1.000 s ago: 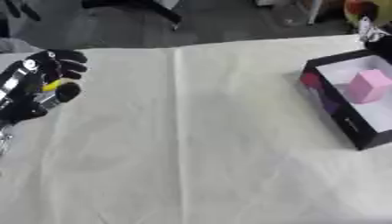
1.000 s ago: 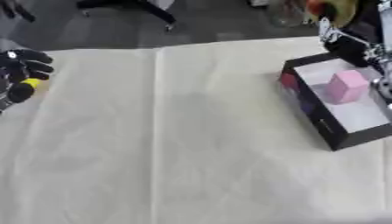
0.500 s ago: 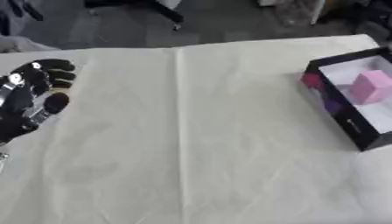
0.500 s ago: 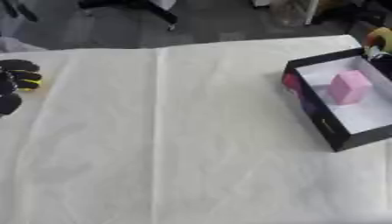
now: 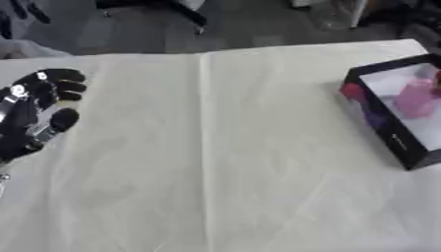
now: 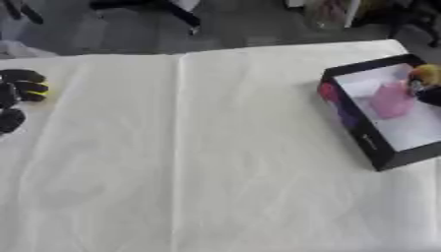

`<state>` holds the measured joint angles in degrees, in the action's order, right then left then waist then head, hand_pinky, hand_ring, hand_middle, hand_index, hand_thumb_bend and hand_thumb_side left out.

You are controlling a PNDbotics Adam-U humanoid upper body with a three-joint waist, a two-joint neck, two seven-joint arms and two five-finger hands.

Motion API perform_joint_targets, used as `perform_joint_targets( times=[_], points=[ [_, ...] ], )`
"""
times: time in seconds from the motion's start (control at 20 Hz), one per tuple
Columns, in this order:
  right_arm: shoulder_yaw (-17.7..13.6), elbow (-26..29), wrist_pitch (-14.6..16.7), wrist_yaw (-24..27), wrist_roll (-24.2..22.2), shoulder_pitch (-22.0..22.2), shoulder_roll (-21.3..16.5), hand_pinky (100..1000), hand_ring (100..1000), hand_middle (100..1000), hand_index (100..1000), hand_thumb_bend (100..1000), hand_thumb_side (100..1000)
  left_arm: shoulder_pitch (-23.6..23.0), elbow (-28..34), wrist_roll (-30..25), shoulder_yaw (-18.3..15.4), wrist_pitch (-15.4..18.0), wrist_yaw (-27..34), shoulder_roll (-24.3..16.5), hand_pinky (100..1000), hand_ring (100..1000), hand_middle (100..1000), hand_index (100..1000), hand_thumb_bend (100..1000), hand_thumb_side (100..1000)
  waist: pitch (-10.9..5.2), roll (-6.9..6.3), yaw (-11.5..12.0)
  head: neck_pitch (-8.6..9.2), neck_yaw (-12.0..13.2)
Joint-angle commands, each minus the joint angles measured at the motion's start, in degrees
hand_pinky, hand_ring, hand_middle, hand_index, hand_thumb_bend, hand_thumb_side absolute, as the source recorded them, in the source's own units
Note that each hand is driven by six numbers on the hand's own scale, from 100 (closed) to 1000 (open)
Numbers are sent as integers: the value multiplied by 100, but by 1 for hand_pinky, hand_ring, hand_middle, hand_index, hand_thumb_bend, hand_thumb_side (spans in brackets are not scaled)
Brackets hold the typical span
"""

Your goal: Pick up the objects with one hand, pass them to the other hand, and then place them into the box on the other side of the table.

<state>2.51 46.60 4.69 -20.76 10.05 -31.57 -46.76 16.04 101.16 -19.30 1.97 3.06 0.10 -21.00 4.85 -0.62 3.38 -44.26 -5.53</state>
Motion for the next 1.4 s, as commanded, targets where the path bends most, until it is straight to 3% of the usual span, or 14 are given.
perform_joint_targets(
  times=[0.05, 0.35, 0.55, 0.6, 0.65, 0.75, 0.9, 1.1, 1.2, 1.25, 1.3, 1.4],
  points=[
    [-126, 256, 81, -262, -239, 4, -325, 896, 728, 789, 1000, 820, 576, 34, 99, -13, -66, 1, -45, -50, 778, 760, 739, 809, 713, 603, -78, 6, 7, 14, -8],
    [-306, 1528, 115, -544, -206, 303, -476, 911, 748, 813, 1000, 821, 614, 34, 48, 28, -122, -12, -123, -92, 779, 760, 739, 809, 711, 601, -70, 13, -10, 14, 31],
    [-481, 2814, 58, -757, 74, 570, -444, 906, 733, 800, 1000, 797, 614, 96, -37, 124, -215, -49, -254, -196, 780, 760, 738, 809, 709, 597, -64, 11, -42, 14, 77],
    [-519, 3189, 45, -834, 176, 645, -400, 906, 730, 789, 1000, 755, 572, 130, -73, 170, -250, -67, -321, -253, 781, 760, 738, 809, 710, 593, -63, 8, -53, 14, 88],
    [-546, 3547, 34, -929, 250, 721, -339, 905, 728, 775, 995, 667, 471, 175, -115, 219, -286, -89, -405, -321, 783, 760, 738, 811, 710, 587, -62, 4, -64, 14, 98],
    [-585, 4307, -24, -1122, 364, 887, -166, 897, 706, 752, 980, 605, 419, 300, -229, 338, -355, -144, -650, -485, 787, 760, 740, 814, 710, 579, -60, -4, -86, 14, 135],
    [-515, 5508, -54, -1576, 426, 1119, 194, 885, 689, 722, 939, 507, 398, 631, -601, 604, -471, -358, -1427, -892, 797, 756, 739, 829, 709, 558, -61, -25, -133, 14, 311],
    [-302, 6567, 54, -2347, 172, 1319, 622, 878, 684, 704, 912, 453, 399, 1157, -1413, 968, -434, -836, -2704, -1438, 811, 748, 733, 837, 709, 502, -61, -51, -215, 14, 843],
    [-179, 6743, 218, -2564, 150, 1352, 770, 876, 685, 702, 906, 430, 405, 1453, -1884, 940, -331, -954, -3388, -1733, 830, 751, 732, 844, 693, 459, -57, -59, -262, 14, 1068],
    [-129, 6772, 314, -2643, 169, 1361, 826, 876, 684, 700, 904, 479, 451, 1605, -2121, 865, -269, -950, -3731, -1865, 843, 752, 733, 849, 684, 443, -54, -60, -286, 14, 1153],
    [-85, 6786, 409, -2707, 200, 1373, 874, 874, 681, 695, 903, 412, 409, 1764, -2367, 755, -206, -892, -4107, -1992, 852, 752, 733, 854, 667, 419, -52, -61, -307, 14, 1227],
    [-5, 6796, 585, -2784, 284, 1401, 955, 873, 680, 689, 900, 397, 415, 2110, -2953, 497, -104, -786, -4810, -2193, 860, 747, 726, 854, 648, 390, -49, -62, -353, 14, 1346]
  ],
)
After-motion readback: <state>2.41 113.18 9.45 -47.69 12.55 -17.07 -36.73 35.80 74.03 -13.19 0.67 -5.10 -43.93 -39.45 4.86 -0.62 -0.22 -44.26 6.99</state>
